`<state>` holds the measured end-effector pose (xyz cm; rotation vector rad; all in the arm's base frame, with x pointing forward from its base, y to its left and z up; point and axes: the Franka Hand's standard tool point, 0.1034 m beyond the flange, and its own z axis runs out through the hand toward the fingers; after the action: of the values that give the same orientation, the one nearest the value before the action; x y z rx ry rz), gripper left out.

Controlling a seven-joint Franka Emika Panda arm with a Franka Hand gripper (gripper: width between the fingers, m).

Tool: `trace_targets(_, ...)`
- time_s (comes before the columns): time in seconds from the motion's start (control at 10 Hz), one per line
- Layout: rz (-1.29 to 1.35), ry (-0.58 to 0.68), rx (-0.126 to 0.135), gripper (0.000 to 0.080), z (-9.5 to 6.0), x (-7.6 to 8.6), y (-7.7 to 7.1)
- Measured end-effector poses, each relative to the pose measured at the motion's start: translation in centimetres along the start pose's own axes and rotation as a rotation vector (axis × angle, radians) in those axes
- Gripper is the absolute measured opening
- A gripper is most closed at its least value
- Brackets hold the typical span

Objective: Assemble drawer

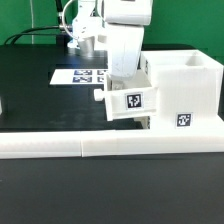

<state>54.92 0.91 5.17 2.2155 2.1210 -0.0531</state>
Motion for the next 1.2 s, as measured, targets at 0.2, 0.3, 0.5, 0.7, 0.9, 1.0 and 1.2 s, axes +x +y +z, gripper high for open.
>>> trace_targets(0.2, 0.000, 0.000, 0.000, 0.0044, 0.00, 0.00, 0.00)
trace_targets(0.3, 0.000, 0.000, 0.000, 0.0044, 0.00, 0.00, 0.00)
trace_targets(0.5, -0.044, -0.019, -0.007, 0.0044, -0.06, 0.15, 0.04)
trace_targets(0.7, -0.026, -0.045, -0.012, 0.0045, -0.03, 0.13, 0.03)
trace_targets(0.9, -0.006, -0.039, -0.008, 0.0045, 0.06, -0.45, 0.00)
trace_targets(1.0, -0.009, -0.038, -0.008, 0.0045, 0.05, -0.35, 0.01)
trace_targets(1.2, -0.003, -0.039, -0.010, 0.0223, -0.16, -0.48, 0.09)
